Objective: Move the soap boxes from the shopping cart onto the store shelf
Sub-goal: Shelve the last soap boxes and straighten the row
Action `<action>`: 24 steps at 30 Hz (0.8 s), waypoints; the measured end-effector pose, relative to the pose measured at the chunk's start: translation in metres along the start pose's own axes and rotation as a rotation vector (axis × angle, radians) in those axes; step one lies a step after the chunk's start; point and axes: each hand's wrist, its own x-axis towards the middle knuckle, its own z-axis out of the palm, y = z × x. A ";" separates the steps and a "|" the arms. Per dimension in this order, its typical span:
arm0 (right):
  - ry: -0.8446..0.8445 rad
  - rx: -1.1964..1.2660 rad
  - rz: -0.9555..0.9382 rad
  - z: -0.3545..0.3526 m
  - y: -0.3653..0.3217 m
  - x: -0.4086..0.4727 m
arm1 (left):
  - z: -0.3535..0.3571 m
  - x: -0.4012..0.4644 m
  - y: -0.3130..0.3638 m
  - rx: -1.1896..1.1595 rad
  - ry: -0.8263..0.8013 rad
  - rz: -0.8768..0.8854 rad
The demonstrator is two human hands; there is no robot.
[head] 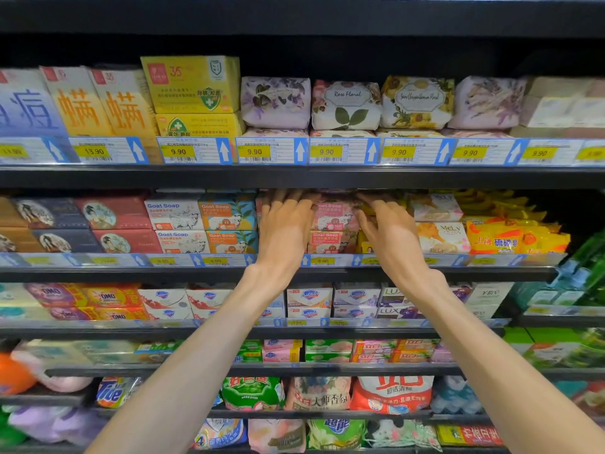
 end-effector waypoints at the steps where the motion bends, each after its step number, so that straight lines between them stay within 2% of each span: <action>1: -0.001 0.000 -0.006 0.000 0.001 0.000 | 0.000 -0.001 0.000 0.002 0.005 0.002; 7: -0.058 0.052 -0.003 -0.010 -0.003 -0.008 | -0.007 -0.011 0.003 -0.009 0.070 0.014; 14: -0.165 0.030 -0.008 -0.038 -0.005 -0.004 | -0.041 -0.028 -0.002 -0.113 -0.012 0.005; 19: -0.251 -0.079 -0.044 -0.047 -0.015 -0.001 | -0.059 -0.028 -0.020 -0.043 -0.118 0.031; 24: -0.253 -0.187 -0.014 -0.055 -0.045 -0.009 | -0.077 -0.049 -0.049 -0.012 -0.176 0.054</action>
